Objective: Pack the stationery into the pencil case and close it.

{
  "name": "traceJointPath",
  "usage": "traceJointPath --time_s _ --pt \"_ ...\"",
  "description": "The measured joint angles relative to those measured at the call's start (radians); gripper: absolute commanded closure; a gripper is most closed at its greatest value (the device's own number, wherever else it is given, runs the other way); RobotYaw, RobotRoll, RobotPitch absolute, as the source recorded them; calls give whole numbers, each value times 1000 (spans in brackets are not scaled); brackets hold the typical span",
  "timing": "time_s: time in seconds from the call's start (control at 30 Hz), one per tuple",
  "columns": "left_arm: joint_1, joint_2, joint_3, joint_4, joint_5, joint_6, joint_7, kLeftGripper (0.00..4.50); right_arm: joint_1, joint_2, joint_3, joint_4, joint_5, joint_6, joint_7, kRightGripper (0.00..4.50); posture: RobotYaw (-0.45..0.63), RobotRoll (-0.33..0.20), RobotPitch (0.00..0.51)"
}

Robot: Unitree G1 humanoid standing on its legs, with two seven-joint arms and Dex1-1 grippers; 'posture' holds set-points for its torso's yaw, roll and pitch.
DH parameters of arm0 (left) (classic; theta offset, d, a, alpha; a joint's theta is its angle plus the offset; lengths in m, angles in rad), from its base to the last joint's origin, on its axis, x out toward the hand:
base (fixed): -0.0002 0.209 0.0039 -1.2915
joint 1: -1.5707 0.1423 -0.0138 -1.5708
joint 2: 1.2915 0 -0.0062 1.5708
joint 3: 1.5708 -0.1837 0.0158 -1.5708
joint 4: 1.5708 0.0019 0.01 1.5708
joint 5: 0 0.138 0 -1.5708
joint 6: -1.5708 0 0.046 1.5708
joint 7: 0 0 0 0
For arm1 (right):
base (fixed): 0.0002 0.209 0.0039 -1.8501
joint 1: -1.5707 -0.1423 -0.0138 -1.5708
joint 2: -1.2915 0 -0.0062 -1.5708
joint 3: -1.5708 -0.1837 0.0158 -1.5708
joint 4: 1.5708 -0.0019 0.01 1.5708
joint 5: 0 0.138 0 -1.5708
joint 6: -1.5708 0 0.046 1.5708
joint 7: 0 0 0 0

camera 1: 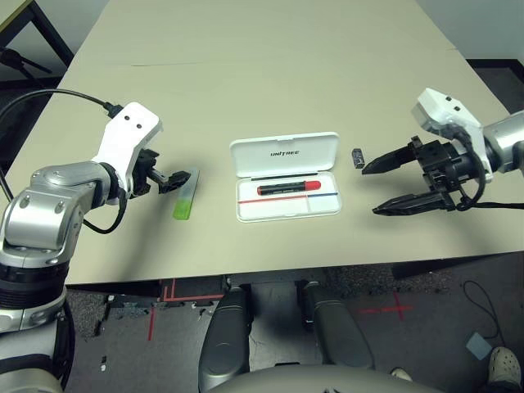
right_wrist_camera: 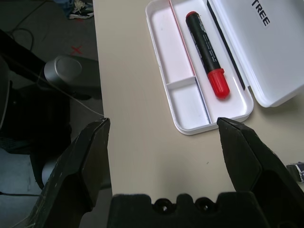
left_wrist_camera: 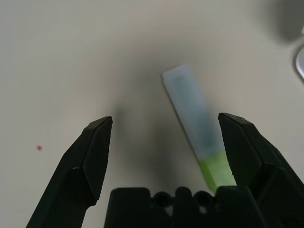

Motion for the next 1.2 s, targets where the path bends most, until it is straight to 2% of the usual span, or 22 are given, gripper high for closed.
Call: traceJointPath --time_s 0.13,0.27,0.6,1.1,1.2 --pt "-43 -63 29 -14 -10 92 52 0 0 9 0 1 -11 -6 -15 15 53 0 203" --pt "-46 -131 40 -11 -17 125 102 0 1 15 0 1 -14 -9 -30 15 42 0 205" --pt "-17 -168 42 68 -12 118 189 0 33 14 -3 -9 -13 -9 -62 15 11 0 212" --pt "15 -221 42 87 -12 59 250 0 60 12 -5 -40 -11 -5 -93 15 -1 0 224" --pt "21 -224 43 87 -12 51 259 963 61 12 -5 -40 -11 -5 -100 0 -1 0 224"
